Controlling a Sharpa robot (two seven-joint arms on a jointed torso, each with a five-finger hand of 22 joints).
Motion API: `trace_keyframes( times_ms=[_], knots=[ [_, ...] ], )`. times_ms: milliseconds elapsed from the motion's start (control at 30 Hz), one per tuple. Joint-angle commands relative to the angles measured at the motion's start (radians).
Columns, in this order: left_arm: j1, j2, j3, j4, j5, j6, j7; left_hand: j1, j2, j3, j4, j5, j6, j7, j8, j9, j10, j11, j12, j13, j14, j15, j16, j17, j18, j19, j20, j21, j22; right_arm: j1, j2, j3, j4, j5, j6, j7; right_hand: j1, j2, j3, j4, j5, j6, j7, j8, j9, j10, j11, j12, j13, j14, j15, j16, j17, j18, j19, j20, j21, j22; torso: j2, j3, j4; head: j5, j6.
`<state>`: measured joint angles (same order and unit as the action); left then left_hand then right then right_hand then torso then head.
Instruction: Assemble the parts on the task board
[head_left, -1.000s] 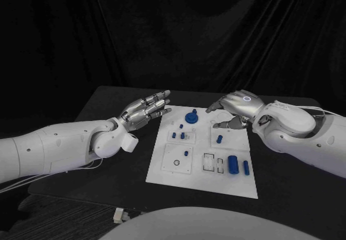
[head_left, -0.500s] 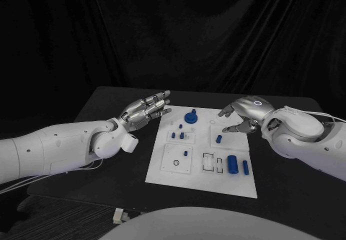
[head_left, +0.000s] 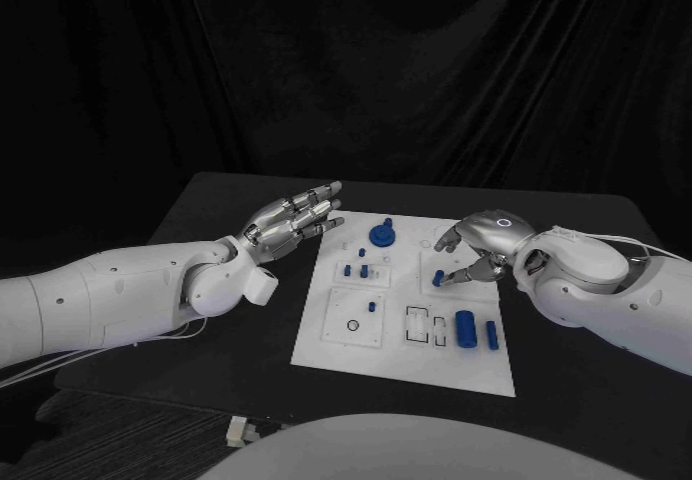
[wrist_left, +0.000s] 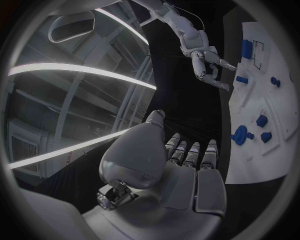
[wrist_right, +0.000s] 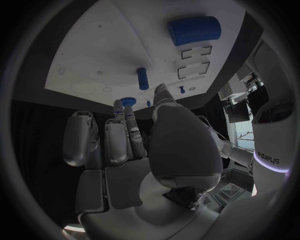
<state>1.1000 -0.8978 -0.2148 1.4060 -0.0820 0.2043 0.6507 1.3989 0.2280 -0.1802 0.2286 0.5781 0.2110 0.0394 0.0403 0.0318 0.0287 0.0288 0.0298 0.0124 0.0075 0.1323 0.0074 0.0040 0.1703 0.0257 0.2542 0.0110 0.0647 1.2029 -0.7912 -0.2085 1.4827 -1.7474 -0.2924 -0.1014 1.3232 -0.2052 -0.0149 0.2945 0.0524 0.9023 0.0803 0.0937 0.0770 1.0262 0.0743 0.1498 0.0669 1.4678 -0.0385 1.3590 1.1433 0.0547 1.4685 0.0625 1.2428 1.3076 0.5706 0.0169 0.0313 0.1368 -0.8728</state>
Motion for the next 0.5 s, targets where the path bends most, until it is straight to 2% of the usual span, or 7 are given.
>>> trace_keyframes(
  times_ms=[33,67,100,167,267,500],
  knots=[
    [-0.002,0.003,0.001,0.0,0.006,0.015,0.009,0.011,0.0,0.0,-0.005,0.005,0.006,0.002,0.005,0.001,0.001,-0.003,0.005,0.001,0.0,0.005,0.006,0.002,0.01,0.001,0.006,0.006,0.001,-0.008,0.006,0.001,-0.008,0.0,0.047,0.019,0.016,0.023,0.019,-0.001,0.011,0.007,0.006,0.006,0.0,0.009,-0.001,-0.007,-0.001,0.035,-0.003,0.002,-0.003,0.015,0.033,-0.003,-0.001,0.169,0.0,0.0001,0.0,-0.002,0.0],
    [-0.002,0.003,0.001,0.0,0.006,0.015,0.009,0.011,0.0,0.0,-0.005,0.005,0.006,0.002,0.005,0.001,0.001,-0.003,0.005,0.001,0.0,0.005,0.006,0.002,0.01,0.001,0.006,0.006,0.001,-0.01,0.008,0.001,-0.01,0.0,0.051,0.02,0.02,0.027,0.022,-0.002,0.018,0.009,0.006,0.007,0.0,0.01,-0.002,-0.007,0.0,0.035,-0.004,0.001,-0.005,0.015,0.032,-0.003,-0.001,0.169,0.0,0.0001,-0.0001,-0.001,0.0],
    [-0.003,0.003,0.001,-0.001,0.006,0.015,0.009,0.011,0.0,0.0,-0.005,0.005,0.006,0.002,0.005,0.001,0.001,-0.003,0.005,0.001,0.0,0.005,0.006,0.002,0.01,0.001,0.006,0.006,0.001,-0.013,0.012,0.001,-0.013,0.0,0.057,0.023,0.035,0.039,0.033,-0.004,0.049,0.016,0.005,0.009,0.001,0.009,-0.005,-0.011,0.0,0.035,-0.006,0.002,-0.006,0.015,0.032,-0.004,0.0,0.169,0.0,0.0001,-0.0002,-0.001,0.0],
    [-0.003,0.003,0.001,-0.001,0.006,0.015,0.009,0.011,0.0,0.0,-0.005,0.005,0.006,0.002,0.005,0.001,0.001,-0.003,0.005,0.001,0.0,0.005,0.006,0.002,0.01,0.001,0.006,0.006,0.001,-0.017,0.016,0.001,-0.018,0.0,0.063,0.026,0.046,0.046,0.039,-0.006,0.069,0.021,0.009,0.011,0.001,0.009,-0.004,-0.013,0.0,0.034,-0.006,0.001,-0.008,0.015,0.032,-0.005,0.001,0.17,0.0,0.0001,0.0003,-0.001,0.0],
    [-0.004,0.002,0.001,-0.001,0.006,0.016,0.013,0.011,0.0,0.0,-0.005,0.005,0.006,0.002,0.005,0.001,0.001,-0.003,0.005,0.001,0.0,0.005,0.006,0.002,0.01,0.001,0.006,0.006,0.001,-0.026,0.025,0.001,-0.027,0.0,0.066,0.036,0.078,0.065,0.052,-0.015,0.127,0.033,0.01,0.014,0.003,0.015,-0.005,-0.015,0.001,0.034,-0.007,0.003,-0.008,0.014,0.032,-0.005,0.003,0.171,0.0,0.0001,0.0006,-0.002,0.0],
    [-0.006,0.004,0.001,0.001,0.006,0.021,0.02,0.01,0.002,0.001,-0.005,0.005,0.017,0.007,0.009,0.003,0.003,-0.002,0.009,0.002,0.001,0.009,0.009,0.003,0.01,0.004,0.008,0.008,0.005,-0.038,0.042,0.001,-0.047,0.0,0.06,0.058,0.107,0.084,0.061,-0.034,0.193,0.038,0.008,0.011,0.002,0.046,-0.007,-0.003,0.003,0.036,-0.006,0.012,0.004,0.011,0.034,-0.005,0.019,0.176,0.0,-0.0002,0.0002,-0.005,0.0]
  ],
)
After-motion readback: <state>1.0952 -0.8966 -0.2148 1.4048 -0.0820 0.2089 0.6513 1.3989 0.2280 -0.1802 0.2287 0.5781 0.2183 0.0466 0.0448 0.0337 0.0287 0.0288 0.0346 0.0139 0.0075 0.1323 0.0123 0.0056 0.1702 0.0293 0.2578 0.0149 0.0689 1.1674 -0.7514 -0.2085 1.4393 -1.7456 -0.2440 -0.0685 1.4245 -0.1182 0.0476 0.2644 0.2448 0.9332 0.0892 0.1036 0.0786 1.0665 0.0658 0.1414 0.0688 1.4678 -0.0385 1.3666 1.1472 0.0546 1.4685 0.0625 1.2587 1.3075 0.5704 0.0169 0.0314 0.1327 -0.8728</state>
